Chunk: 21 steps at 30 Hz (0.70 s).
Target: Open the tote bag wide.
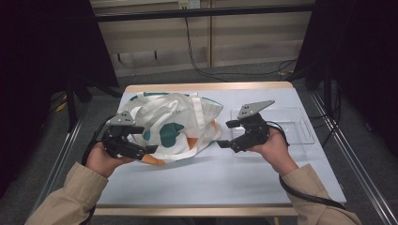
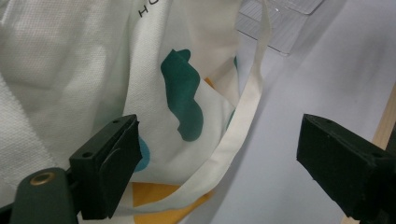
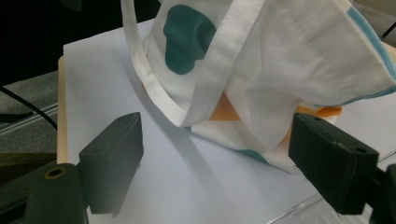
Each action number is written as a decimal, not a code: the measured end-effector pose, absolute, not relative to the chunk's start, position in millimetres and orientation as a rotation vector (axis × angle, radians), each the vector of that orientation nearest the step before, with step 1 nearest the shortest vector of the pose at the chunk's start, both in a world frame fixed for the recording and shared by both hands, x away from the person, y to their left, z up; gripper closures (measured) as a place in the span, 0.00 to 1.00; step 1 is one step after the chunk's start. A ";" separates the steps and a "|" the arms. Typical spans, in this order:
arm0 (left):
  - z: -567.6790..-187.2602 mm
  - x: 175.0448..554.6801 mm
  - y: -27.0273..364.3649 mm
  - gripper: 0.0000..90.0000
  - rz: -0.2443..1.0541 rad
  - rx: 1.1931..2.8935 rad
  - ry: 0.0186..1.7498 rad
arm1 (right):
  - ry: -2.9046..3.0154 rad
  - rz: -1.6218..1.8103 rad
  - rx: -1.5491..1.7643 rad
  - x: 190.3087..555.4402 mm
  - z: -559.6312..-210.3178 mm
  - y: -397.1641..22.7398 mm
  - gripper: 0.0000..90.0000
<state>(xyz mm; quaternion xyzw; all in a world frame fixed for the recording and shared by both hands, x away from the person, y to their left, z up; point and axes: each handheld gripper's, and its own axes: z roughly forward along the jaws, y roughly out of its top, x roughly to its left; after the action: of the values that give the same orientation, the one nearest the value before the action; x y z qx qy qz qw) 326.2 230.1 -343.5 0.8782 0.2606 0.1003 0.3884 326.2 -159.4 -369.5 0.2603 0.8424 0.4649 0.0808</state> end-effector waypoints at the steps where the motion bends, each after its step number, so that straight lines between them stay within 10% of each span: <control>1: -343.3 327.4 230.8 0.15 0.260 2.236 0.662 | 2.513 1.392 0.782 330.0 -368.9 -157.7 0.20; 21: -333.8 343.2 235.0 0.15 0.277 2.243 0.668 | 2.479 1.435 0.791 360.4 -360.8 -145.7 0.19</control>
<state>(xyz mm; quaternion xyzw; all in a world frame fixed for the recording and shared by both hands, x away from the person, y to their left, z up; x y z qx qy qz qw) 343.2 235.0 -333.8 0.8793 0.2620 0.1087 0.3826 360.4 -145.7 -360.8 0.2652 0.8313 0.4811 0.0850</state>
